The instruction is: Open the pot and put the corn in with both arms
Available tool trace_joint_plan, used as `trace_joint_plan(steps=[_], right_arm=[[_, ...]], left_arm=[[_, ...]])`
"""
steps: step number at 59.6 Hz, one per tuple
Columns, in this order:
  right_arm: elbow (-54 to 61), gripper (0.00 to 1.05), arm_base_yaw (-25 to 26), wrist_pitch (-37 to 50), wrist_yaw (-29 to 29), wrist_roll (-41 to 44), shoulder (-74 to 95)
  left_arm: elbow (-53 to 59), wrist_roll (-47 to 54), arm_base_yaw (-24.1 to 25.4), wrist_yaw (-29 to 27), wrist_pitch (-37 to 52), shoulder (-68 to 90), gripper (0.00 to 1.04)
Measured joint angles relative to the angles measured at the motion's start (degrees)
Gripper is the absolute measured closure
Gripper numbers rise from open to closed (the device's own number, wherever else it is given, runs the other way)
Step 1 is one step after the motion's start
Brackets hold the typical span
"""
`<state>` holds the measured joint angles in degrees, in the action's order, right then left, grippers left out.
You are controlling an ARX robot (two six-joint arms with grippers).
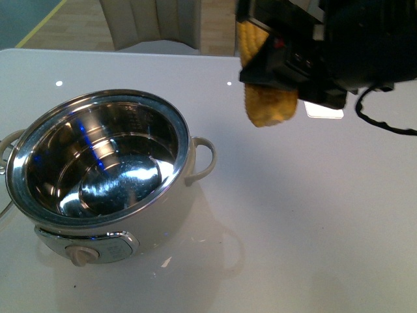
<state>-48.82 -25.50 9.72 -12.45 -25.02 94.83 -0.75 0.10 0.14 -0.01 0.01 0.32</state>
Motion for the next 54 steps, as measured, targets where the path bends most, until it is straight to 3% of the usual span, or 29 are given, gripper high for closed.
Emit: trace_joint_plan(steps=[17, 54], right_arm=[[-8.6, 0.82, -6.6, 0.7, -1.6, -7.8, 7.0], [-22.8, 0.82, -13.3, -3.4, -1.7, -13.0, 23.0]], left_arm=[[0.0, 0.0, 0.0, 0.0, 0.0, 0.0, 0.07], [0.0, 0.0, 0.0, 0.0, 0.0, 0.0, 0.07]])
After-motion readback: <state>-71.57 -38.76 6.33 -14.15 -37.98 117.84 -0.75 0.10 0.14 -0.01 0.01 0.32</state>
